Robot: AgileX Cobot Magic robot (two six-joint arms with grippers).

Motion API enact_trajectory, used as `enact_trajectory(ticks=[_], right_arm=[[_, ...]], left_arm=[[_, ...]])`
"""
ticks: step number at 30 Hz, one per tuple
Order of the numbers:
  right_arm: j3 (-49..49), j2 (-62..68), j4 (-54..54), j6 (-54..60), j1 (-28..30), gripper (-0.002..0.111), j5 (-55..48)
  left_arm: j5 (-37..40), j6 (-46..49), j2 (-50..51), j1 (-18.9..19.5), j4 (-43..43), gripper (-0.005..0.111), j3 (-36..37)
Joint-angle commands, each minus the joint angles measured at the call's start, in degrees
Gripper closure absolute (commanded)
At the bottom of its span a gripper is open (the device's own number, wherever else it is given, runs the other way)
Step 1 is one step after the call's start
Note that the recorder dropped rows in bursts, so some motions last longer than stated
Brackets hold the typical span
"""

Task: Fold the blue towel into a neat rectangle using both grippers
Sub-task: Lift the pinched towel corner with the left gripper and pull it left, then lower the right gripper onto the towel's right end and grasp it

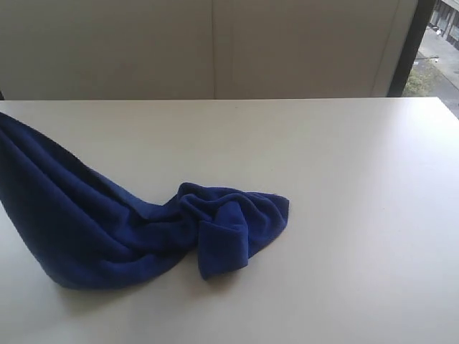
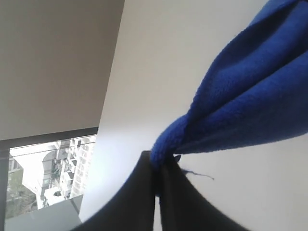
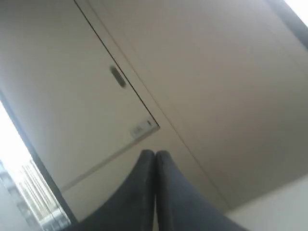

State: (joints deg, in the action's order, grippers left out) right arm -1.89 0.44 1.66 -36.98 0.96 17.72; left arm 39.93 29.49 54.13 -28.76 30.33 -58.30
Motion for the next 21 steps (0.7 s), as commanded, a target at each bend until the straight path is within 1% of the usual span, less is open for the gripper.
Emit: enact_trajectory(ticks=[1, 5, 9, 10, 11, 13, 14, 15, 16, 17, 18, 19, 21], right_arm=[[-5.5, 8.04, -0.11, 0.0, 0.05, 0.108, -17.72], [-13.88, 22.58, -0.11, 7.3, -1.45, 0.108, -23.18], [-28.17, 42.45, 0.06, 22.82, -4.85, 0.108, -32.79], [-35.98, 51.84, 1.16, 31.35, -6.45, 0.108, -39.92], [-40.84, 57.15, 3.16, 36.98, -6.89, 0.108, -45.11], [-59.74, 77.11, 18.04, 60.11, -7.2, 0.108, -66.62], [-64.38, 82.07, 19.87, 63.1, -7.2, 0.108, -71.15], [-72.96, 91.36, 21.63, 66.44, -7.2, 0.108, -77.57], [-76.83, 95.65, 21.63, 66.85, -7.2, 0.108, -79.04], [-82.35, 101.91, 20.09, 66.84, -7.2, 0.104, -80.35], [-85.87, 106.12, 19.04, 66.84, -7.2, 0.098, -80.83], [-89.77, 111.69, 17.79, 66.84, -7.2, 0.087, -80.83], [-93.76, 116.7, 16.41, 66.96, -7.2, 0.069, -80.6]], left_arm=[[0.73, -1.86, -0.66, 0.03, -2.65, 0.107, 0.9], [0.47, -1.86, 0.36, 0.03, -4.75, 0.107, 3.3], [-0.53, -1.86, 2.27, 0.03, -5.38, 0.107, 6.17], [-2.3, -1.86, 3.12, 0.03, -5.65, 0.107, 7.43], [-3.02, -1.86, 3.49, 0.03, -5.98, 0.107, 7.84], [-4.3, -1.86, 4.84, 0.03, -8.26, 0.107, 8.56], [-4.3, -1.86, 5.05, 0.03, -8.66, 0.107, 8.56], [-4.3, -1.86, 5.48, 0.03, -9.48, 0.107, 8.56], [-4.3, -1.86, 5.6, 0.03, -9.98, 0.107, 8.56], [-4.3, -1.86, 5.84, 0.03, -10.39, 0.107, 8.56], [-4.3, -1.86, 6.02, 0.03, -10.41, 0.107, 8.56], [-4.3, -1.86, 6.02, 0.03, -10.41, 0.107, 8.56], [-4.3, -1.86, 6.02, 0.03, -10.41, 0.107, 8.56]])
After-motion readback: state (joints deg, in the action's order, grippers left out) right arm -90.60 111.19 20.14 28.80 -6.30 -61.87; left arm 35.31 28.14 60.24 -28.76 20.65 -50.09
